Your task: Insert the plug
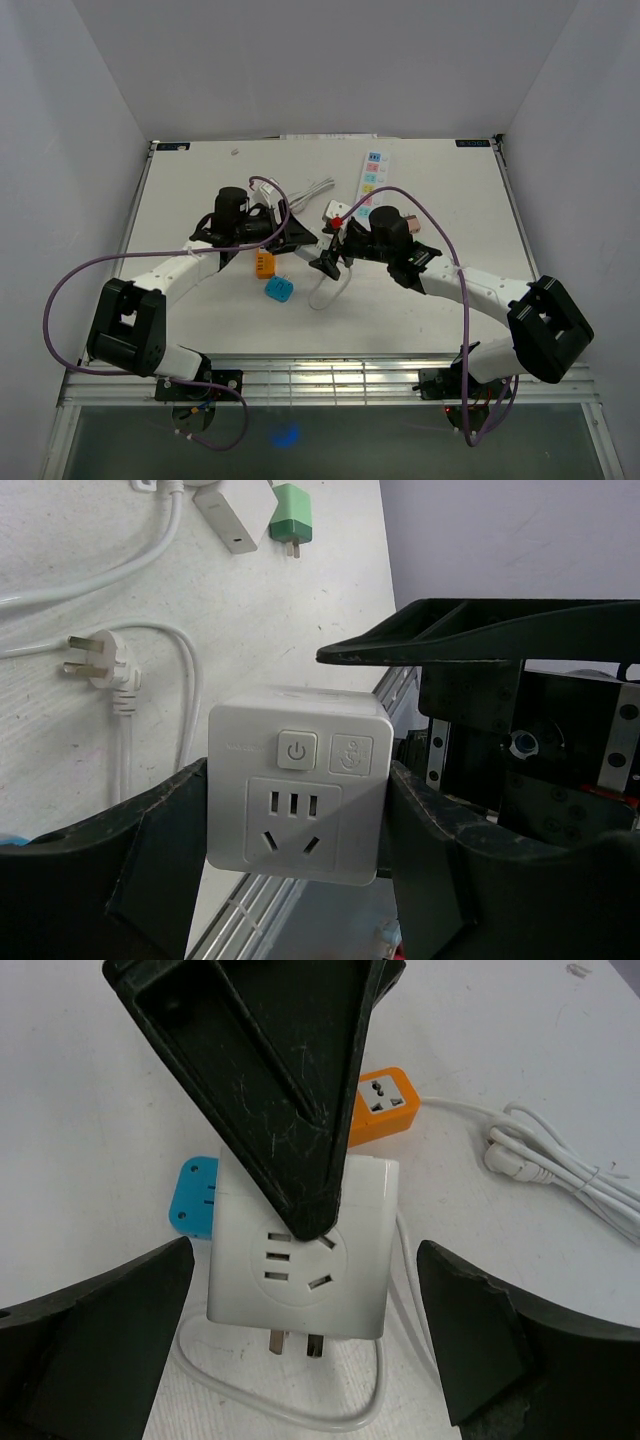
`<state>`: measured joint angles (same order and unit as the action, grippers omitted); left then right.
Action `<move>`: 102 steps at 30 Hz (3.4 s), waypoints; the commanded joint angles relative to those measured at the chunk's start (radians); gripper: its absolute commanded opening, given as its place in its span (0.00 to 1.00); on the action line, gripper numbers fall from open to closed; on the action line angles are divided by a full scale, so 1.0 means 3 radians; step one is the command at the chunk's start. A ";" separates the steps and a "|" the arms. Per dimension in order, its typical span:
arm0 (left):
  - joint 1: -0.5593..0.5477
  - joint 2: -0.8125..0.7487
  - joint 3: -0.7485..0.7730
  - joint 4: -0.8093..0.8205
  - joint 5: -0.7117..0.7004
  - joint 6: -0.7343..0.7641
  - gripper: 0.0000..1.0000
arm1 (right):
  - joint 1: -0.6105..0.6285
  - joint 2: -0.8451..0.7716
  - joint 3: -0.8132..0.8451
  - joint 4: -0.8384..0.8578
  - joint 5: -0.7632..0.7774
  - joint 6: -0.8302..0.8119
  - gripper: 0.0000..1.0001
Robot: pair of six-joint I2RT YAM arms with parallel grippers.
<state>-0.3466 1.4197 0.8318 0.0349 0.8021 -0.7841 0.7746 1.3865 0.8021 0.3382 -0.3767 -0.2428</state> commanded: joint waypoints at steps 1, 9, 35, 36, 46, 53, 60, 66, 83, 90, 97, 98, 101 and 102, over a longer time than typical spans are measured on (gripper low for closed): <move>-0.0021 -0.0145 0.0111 0.0093 0.0093 0.0128 0.18 | 0.0021 -0.0066 -0.0025 0.0289 -0.0007 -0.0029 0.98; -0.0021 -0.0130 0.0218 -0.0085 0.0067 0.0297 0.00 | 0.0021 -0.0137 -0.0091 0.0361 0.0049 0.0001 0.96; -0.0016 -0.1000 -0.0017 -0.0759 -0.0603 0.3863 0.00 | -0.0506 -0.0787 -0.0833 0.1215 0.0698 0.0865 1.00; -0.0016 -0.0924 0.0100 -0.0988 -0.0689 0.3988 0.00 | -0.0511 -0.0797 -0.0838 0.1235 0.0683 0.0881 1.00; 0.0255 -0.0412 0.0648 -0.1584 -0.0885 0.4986 0.00 | -0.0578 -0.0761 -0.0828 0.1271 0.0473 0.0973 1.00; 0.0276 -0.0472 0.0572 -0.1492 -0.0772 0.4889 0.00 | -0.0578 -0.0746 -0.0812 0.1251 0.0483 0.0983 1.00; 0.0276 -0.0575 0.0556 -0.1216 0.0087 0.4976 0.00 | -0.0644 -0.0700 -0.0787 0.1123 0.0912 0.1121 0.99; 0.0235 -0.0085 0.0989 -0.1170 0.0256 0.5068 0.00 | -0.0981 -0.0694 -0.0863 0.1061 0.1056 0.1463 1.00; -0.0168 0.1495 0.2749 -0.1517 0.0385 0.5589 0.00 | -0.1293 -0.0715 -0.0961 0.1015 0.1133 0.1730 1.00; -0.0353 0.2150 0.3464 -0.1865 0.0307 0.5769 0.00 | -0.1360 -0.0771 -0.1012 0.0970 0.1255 0.1822 1.00; -0.0440 0.2498 0.3833 -0.1860 0.0119 0.5703 0.00 | -0.1452 -0.0634 -0.0935 0.0770 0.1604 0.2001 0.95; -0.0440 0.2503 0.3854 -0.1850 0.0068 0.5641 0.00 | -0.1452 -0.0572 -0.0869 0.0679 0.1603 0.1986 0.95; -0.0415 0.2345 0.3732 -0.1677 -0.0173 0.5309 0.00 | -0.1452 -0.0225 -0.0547 0.0347 0.1501 0.1929 0.98; -0.0399 0.2147 0.3625 -0.1473 -0.0219 0.5207 0.00 | -0.1447 -0.0017 -0.0470 0.0290 0.1445 0.1914 0.99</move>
<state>-0.4774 2.1998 1.9213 -0.5095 0.7811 0.8677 0.3405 1.2732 0.5594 0.5098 0.0708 0.3336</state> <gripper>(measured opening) 0.723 0.983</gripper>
